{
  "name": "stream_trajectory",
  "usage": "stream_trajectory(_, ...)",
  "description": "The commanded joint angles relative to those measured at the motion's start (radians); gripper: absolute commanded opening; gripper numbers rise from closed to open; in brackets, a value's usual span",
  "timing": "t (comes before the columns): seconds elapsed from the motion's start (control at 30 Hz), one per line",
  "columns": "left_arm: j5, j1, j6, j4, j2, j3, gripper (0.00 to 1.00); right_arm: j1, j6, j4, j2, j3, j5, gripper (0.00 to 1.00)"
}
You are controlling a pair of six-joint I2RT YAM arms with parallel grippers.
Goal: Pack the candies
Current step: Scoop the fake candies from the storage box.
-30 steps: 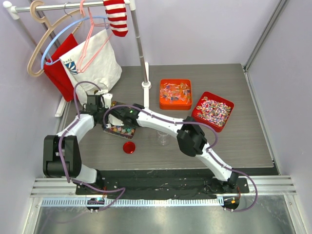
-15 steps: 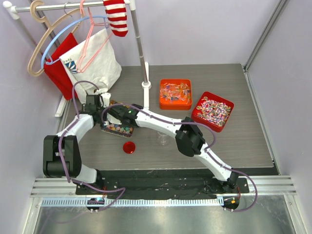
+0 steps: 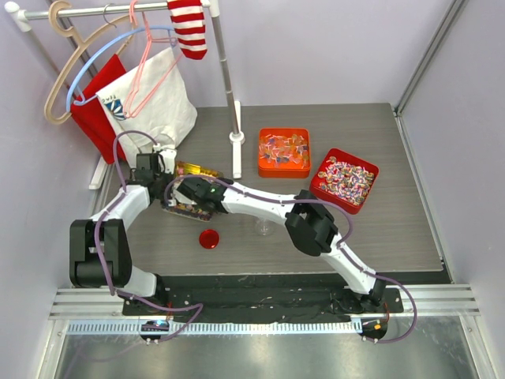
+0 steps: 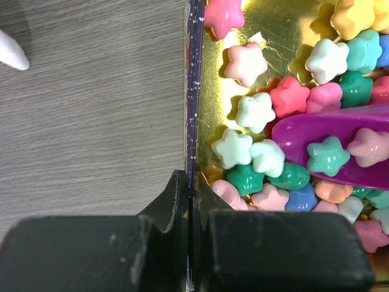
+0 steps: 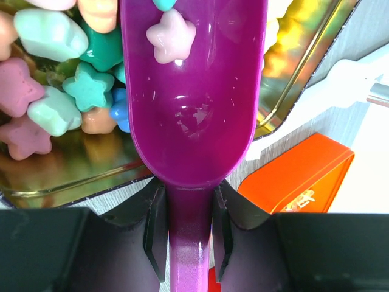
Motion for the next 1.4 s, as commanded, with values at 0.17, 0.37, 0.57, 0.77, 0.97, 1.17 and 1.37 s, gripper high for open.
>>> stream_trajectory(0.17, 0.287, 0.001, -0.023, 0.089, -0.035, 0.027, 0.00, 0.017, -0.082, 0.178, -0.144, -0.142, -0.031, 0.01)
stream_trajectory(0.37, 0.324, 0.001, -0.011, 0.068, -0.030, 0.031, 0.00, 0.032, -0.154, 0.182, -0.125, -0.120, 0.030, 0.01)
stream_trajectory(0.57, 0.325, 0.001, 0.000, 0.057, -0.027, 0.035, 0.00, 0.074, -0.262, 0.278, -0.096, -0.151, 0.154, 0.01)
stream_trajectory(0.77, 0.325, 0.001, -0.002, 0.058, -0.021, 0.033, 0.00, 0.094, -0.352, 0.398, -0.075, -0.177, 0.256, 0.01)
stream_trajectory(0.97, 0.331, 0.001, 0.001, 0.058, -0.016, 0.033, 0.00, 0.100, -0.345, 0.393, -0.062, -0.173, 0.228, 0.01)
stream_trajectory(1.17, 0.325, 0.001, 0.000, 0.058, -0.015, 0.033, 0.00, 0.106, -0.276, 0.312, -0.039, -0.111, 0.149, 0.01)
stream_trajectory(1.37, 0.319, 0.001, 0.001, 0.063, -0.018, 0.030, 0.00, 0.100, -0.187, 0.239, -0.055, -0.113, 0.053, 0.01)
